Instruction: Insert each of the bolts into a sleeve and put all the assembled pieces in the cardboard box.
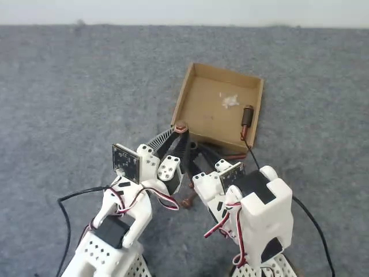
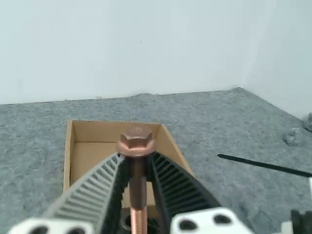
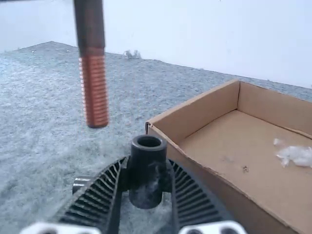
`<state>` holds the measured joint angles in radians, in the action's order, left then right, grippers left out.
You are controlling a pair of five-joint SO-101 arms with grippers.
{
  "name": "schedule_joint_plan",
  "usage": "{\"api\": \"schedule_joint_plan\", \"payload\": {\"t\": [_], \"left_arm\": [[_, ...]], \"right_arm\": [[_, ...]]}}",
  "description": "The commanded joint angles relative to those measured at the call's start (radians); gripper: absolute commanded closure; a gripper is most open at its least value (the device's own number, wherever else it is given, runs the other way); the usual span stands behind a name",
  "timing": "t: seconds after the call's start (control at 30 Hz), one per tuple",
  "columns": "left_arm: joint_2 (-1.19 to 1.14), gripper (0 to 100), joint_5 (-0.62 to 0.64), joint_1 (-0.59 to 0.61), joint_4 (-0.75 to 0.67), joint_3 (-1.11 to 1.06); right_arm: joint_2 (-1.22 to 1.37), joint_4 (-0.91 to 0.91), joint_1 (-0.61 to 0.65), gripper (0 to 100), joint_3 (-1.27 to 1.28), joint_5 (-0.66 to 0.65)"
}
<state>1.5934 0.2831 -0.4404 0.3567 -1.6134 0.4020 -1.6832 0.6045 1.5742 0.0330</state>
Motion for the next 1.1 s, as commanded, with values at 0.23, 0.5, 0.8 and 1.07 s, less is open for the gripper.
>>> {"api": "schedule_joint_plan", "payload": {"t": [0.23,0.5,0.8,1.07], "left_arm": [[-0.252,99,0.029,0.014,-0.107,0.154],[-0.537,99,0.037,0.014,-0.259,0.206],[-0.582,99,0.035,0.015,-0.358,0.209],[-0.585,99,0.038,0.015,-0.422,0.205]], "right_arm": [[-0.019,0.008,0.007,99.2,0.014,0.003],[-0.021,0.008,0.007,99.2,0.014,0.002],[-0.021,0.008,0.008,99.2,0.017,0.002],[-0.022,0.008,0.008,99.2,0.018,0.002]]}}
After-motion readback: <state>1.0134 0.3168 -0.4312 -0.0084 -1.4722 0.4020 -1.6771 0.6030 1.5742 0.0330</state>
